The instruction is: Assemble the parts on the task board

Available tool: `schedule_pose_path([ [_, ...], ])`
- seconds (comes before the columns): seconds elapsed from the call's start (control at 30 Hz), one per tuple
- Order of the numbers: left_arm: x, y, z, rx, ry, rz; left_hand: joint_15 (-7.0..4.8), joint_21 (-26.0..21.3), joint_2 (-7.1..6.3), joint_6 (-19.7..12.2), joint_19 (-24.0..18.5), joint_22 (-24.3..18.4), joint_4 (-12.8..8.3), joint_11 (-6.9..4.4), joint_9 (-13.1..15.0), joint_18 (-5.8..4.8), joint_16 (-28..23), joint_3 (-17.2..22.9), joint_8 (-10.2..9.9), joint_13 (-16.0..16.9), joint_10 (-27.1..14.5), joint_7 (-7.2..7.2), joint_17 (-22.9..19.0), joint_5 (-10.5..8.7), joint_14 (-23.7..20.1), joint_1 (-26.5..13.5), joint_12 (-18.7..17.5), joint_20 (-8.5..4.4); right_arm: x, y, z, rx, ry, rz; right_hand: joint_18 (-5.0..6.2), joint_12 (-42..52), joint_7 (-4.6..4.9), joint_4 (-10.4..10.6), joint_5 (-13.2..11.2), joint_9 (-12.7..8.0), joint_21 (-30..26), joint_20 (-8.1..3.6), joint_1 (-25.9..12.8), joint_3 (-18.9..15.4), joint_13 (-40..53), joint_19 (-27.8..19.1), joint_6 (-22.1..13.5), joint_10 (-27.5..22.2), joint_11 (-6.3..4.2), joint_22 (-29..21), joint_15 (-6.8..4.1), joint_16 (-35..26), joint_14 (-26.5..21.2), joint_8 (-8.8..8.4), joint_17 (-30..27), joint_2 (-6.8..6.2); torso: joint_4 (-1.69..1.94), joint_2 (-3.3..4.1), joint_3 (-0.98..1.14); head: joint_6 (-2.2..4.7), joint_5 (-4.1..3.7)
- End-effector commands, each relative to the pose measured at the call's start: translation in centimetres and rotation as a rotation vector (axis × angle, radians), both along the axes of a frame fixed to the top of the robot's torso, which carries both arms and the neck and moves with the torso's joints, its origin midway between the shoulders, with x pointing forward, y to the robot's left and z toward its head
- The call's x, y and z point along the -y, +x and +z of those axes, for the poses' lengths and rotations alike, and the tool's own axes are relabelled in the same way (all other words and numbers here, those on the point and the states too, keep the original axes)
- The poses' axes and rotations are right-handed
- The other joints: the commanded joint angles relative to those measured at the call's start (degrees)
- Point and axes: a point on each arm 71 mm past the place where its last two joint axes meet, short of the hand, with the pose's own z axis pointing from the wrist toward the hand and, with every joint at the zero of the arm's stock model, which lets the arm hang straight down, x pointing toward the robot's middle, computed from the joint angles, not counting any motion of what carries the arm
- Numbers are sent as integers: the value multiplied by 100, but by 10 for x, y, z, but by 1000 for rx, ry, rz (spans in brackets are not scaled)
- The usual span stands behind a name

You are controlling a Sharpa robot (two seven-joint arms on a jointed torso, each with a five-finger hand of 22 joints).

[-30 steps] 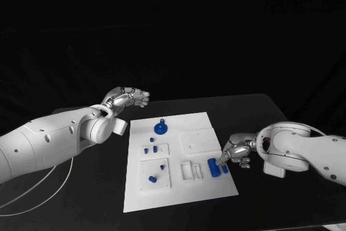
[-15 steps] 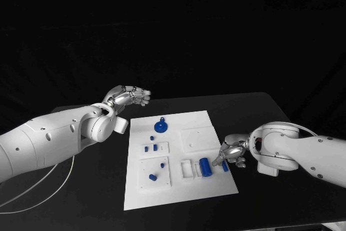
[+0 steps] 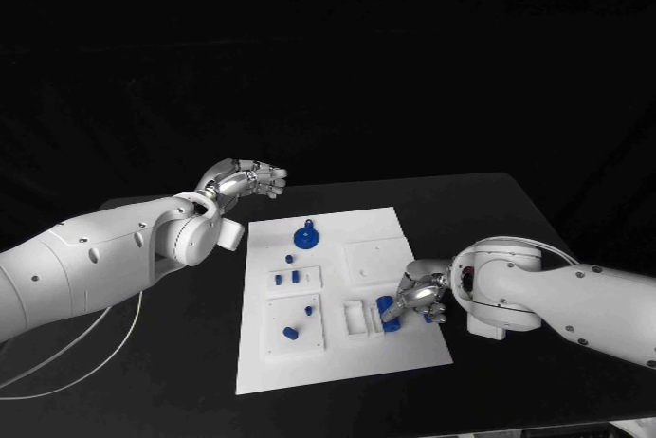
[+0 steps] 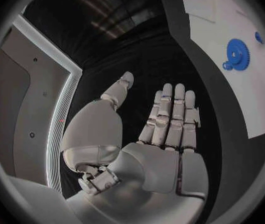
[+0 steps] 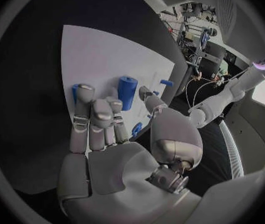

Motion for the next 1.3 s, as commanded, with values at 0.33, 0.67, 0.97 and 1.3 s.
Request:
schedule_pose_path([
  [0.33, 3, 0, 0, -9, 1, -14, 11, -41, 21, -42, 19, 11, 7, 1, 1, 97, -31, -20, 1, -11, -38, 5, 17, 5, 29, -28, 2, 4, -8, 1, -12, 12, -3, -5, 125, -50, 38, -85, -48, 6, 31, -12, -144, -168, 29, -56, -4, -3, 19, 96, 4, -45, -46, -74, 17, 80, 7, 1, -16, -8, 12],
  [0.67, 2, -1, 0, -10, 1, -13, 12, -45, 18, -56, 19, 15, 7, 3, 0, 96, -38, -26, -1, -14, -42, 9, 24, -3, 28, -35, 2, 5, -7, 4, -17, 15, 1, -24, 125, -74, 27, -116, -21, 20, 54, -14, -13, -8, 55, -47, 75, 26, 3, 95, -5, -60, -30, -69, 30, 317, -1, 2, -10, -10, 46],
  [0.97, 2, -1, 0, -11, 2, -11, 12, -47, 21, -61, 19, 17, 6, 4, 0, 96, -43, -25, -1, -15, -44, 11, 27, -3, 27, -33, 2, 5, -4, 2, -16, 15, 6, -28, 125, -136, -5, 487, -468, 57, 121, 28, 282, 1033, 101, -10, 234, 109, -19, 99, -27, -85, 12, -61, 57, 6, -6, 2, -4, -9, 59],
  [1.3, 1, 0, 0, -12, 3, -8, 13, -51, 32, -67, 21, 21, 17, 5, 0, 94, -49, -28, 2, -17, -45, 14, 35, -4, 28, -49, 3, 6, -5, 0, 3, -21, 123, -84, 125, -144, -30, 623, -466, 92, 168, 53, 181, 1088, 117, -6, 335, 160, -42, 109, -46, -76, 21, -22, 77, -98, -5, 1, -9, -8, 74],
])
